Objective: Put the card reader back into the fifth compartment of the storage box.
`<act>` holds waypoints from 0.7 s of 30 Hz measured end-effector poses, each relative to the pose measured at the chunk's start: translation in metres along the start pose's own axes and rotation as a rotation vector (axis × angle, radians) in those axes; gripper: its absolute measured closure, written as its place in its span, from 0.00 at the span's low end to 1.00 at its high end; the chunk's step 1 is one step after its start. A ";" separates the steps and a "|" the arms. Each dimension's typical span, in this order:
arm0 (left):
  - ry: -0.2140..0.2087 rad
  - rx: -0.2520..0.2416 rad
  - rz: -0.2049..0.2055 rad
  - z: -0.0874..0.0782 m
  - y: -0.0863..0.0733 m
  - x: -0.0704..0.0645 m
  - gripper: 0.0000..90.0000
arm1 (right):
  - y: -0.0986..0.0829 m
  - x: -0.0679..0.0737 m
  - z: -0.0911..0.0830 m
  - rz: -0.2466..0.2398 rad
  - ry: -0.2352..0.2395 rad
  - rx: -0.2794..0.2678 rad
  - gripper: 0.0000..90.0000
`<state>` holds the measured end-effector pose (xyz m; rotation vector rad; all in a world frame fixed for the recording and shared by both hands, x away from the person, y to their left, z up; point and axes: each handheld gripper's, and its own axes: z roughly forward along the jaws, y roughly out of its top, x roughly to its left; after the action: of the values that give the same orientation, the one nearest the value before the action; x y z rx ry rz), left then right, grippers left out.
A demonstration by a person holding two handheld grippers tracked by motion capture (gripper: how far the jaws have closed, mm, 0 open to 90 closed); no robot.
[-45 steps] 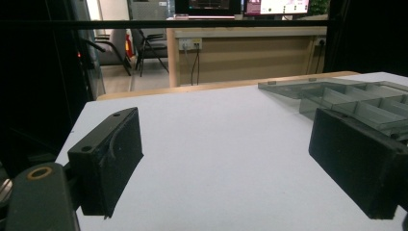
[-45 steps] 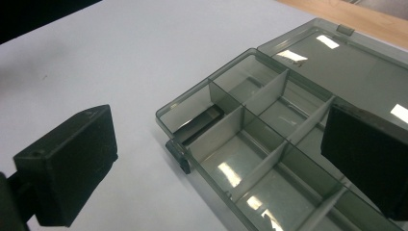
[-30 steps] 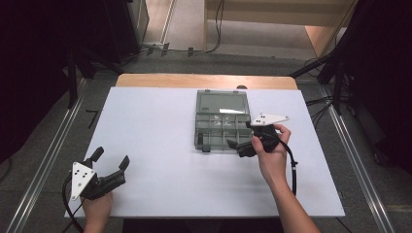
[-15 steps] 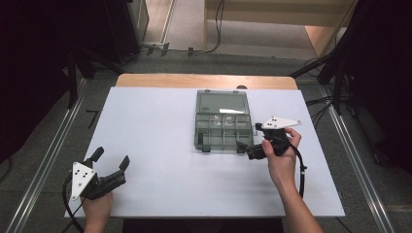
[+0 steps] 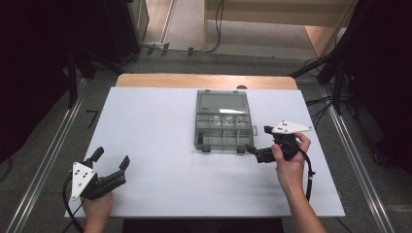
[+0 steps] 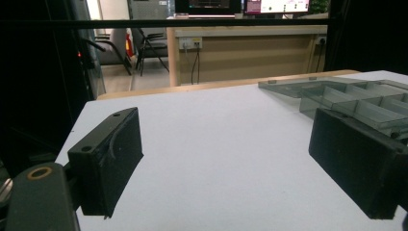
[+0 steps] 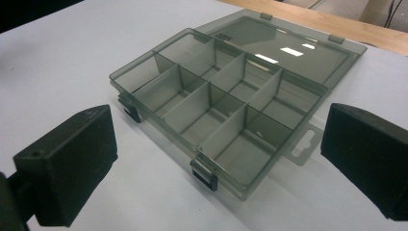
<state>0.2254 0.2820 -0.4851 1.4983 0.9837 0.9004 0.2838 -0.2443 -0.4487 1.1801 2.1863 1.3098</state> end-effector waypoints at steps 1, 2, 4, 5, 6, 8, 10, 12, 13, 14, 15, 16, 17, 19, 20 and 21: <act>0.000 -0.001 0.000 0.000 0.000 0.000 0.13 | -0.001 -0.001 -0.002 0.000 -0.003 -0.002 0.00; 0.000 -0.001 0.000 0.000 0.000 0.000 0.13 | -0.001 -0.001 -0.002 0.000 -0.003 -0.002 0.00; 0.000 0.000 0.000 0.000 0.000 0.000 0.13 | -0.005 -0.004 -0.006 0.005 -0.008 -0.008 0.00; 0.001 0.000 0.001 0.000 0.000 0.000 0.13 | -0.007 -0.005 -0.008 0.007 -0.010 -0.014 0.00; 0.000 0.000 0.001 0.000 0.000 0.000 0.13 | -0.008 -0.006 -0.009 0.002 -0.009 -0.017 0.00; 0.000 0.000 0.001 0.000 0.000 0.000 0.13 | -0.010 -0.007 -0.012 0.002 -0.016 -0.023 0.00; 0.001 0.001 0.001 0.000 0.000 0.000 0.13 | -0.014 -0.008 -0.015 0.004 -0.021 -0.027 0.00; 0.001 0.000 0.000 0.000 0.000 0.000 0.13 | -0.018 -0.010 -0.017 0.012 -0.026 -0.029 0.00; 0.001 0.000 0.000 0.000 0.000 0.000 0.13 | -0.018 -0.010 -0.017 0.012 -0.026 -0.029 0.00; 0.002 0.001 0.000 0.000 0.000 0.000 0.13 | -0.022 -0.012 -0.019 0.020 -0.030 -0.030 0.00; 0.001 0.000 0.001 0.000 0.000 0.000 0.13 | -0.023 -0.013 -0.020 0.020 -0.033 -0.031 0.00; 0.001 0.001 0.001 0.000 0.000 0.000 0.13 | -0.025 -0.013 -0.021 0.019 -0.033 -0.034 0.00; 0.000 0.001 0.001 0.000 0.000 0.000 0.13 | -0.026 -0.014 -0.022 0.019 -0.033 -0.038 0.00; 0.001 0.000 0.000 0.000 0.000 0.000 0.13 | -0.029 -0.015 -0.025 0.019 -0.041 -0.041 0.00; 0.002 0.000 0.000 0.000 0.000 0.000 0.13 | -0.031 -0.016 -0.026 0.024 -0.042 -0.043 0.00; 0.002 0.001 0.000 0.000 0.000 0.000 0.13 | -0.032 -0.017 -0.027 0.024 -0.041 -0.049 0.00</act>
<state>0.2253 0.2819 -0.4851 1.4984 0.9855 0.9017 0.2608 -0.2806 -0.4636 1.2080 2.1062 1.3293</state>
